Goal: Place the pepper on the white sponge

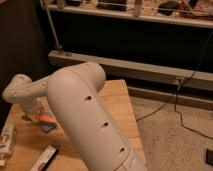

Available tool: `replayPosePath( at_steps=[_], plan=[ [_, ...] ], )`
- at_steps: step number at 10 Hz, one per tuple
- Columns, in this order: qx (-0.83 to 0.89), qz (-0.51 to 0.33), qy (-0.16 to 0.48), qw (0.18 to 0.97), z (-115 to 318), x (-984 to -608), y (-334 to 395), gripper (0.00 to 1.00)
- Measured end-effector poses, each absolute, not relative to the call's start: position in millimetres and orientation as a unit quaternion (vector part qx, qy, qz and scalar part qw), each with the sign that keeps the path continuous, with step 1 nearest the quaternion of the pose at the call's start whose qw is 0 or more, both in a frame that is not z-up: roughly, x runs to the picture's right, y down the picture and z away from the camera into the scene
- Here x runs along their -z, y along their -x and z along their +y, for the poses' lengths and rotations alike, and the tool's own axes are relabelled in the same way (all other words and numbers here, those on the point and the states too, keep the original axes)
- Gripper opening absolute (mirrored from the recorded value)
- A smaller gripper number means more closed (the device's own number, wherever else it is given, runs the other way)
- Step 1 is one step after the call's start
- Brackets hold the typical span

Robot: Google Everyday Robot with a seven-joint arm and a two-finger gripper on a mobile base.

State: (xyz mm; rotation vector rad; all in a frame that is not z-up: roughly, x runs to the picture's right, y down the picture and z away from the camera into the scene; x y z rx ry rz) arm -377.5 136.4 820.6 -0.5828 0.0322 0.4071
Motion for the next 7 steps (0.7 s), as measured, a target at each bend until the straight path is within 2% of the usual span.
replayPosePath(
  at_steps=[2,7],
  plan=[
    [-0.2,0.005,0.29,0.936,143,-821,375,0.8],
    [-0.216,-0.02,0.309,0.926,158,-823,373,0.8]
  ],
)
